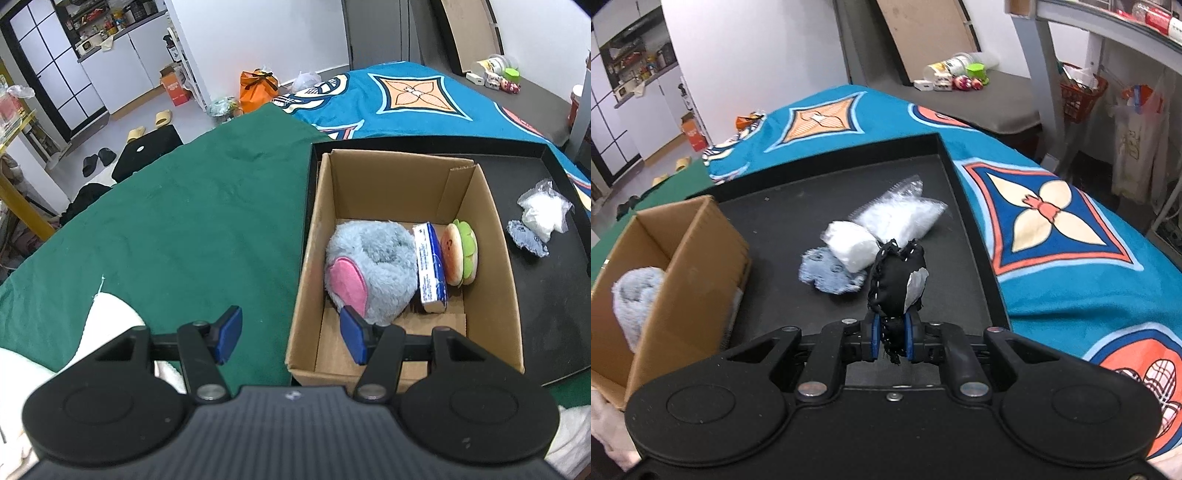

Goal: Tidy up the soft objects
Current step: 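Carry the black dotted plush with the right gripper into the box, release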

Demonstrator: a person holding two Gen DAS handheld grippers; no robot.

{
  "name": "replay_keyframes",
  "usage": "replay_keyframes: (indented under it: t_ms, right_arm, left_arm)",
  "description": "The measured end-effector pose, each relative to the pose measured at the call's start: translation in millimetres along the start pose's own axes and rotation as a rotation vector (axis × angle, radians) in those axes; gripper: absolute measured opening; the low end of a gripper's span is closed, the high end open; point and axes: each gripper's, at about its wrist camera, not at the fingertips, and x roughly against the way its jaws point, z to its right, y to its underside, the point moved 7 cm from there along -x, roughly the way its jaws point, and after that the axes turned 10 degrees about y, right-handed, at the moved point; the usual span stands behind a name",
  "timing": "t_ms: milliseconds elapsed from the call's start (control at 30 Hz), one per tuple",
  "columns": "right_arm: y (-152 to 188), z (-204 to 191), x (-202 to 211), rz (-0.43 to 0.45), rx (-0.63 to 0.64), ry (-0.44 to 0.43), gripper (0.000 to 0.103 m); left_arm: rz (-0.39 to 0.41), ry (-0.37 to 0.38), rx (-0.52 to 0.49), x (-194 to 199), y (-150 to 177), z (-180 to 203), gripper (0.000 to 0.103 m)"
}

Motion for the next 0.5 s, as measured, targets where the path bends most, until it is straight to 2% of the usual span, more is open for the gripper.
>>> replay_keyframes:
  t_ms: [500]
  right_arm:
    - [-15.5, -35.8, 26.4, 0.058, 0.071, -0.086, 0.013]
  left_arm:
    - [0.024, 0.053, 0.091, -2.2, -1.8, -17.0, 0.057]
